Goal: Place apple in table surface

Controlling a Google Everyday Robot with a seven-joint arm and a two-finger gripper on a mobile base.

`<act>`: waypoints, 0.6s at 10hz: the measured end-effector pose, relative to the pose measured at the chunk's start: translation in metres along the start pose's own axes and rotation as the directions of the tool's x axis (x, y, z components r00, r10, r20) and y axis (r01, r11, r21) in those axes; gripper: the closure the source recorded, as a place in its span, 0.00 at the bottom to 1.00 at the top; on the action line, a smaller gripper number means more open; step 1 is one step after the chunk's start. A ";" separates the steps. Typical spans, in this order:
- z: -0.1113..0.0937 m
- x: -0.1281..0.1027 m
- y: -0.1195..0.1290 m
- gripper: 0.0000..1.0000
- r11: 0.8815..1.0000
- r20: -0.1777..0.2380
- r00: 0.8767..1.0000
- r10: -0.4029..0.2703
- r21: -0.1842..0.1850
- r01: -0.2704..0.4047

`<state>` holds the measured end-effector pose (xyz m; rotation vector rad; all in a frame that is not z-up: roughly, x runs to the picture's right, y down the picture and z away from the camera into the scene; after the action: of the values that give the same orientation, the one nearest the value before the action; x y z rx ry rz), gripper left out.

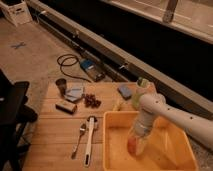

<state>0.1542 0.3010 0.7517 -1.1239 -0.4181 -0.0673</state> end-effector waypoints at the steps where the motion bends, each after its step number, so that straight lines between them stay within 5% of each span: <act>1: 0.000 0.000 0.000 0.41 1.000 -0.004 1.000 -0.003 -0.002 0.003; 6: -0.005 0.003 0.002 0.89 1.000 -0.022 1.000 0.000 0.012 0.000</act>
<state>0.1589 0.2979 0.7494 -1.1110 -0.3987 -0.0766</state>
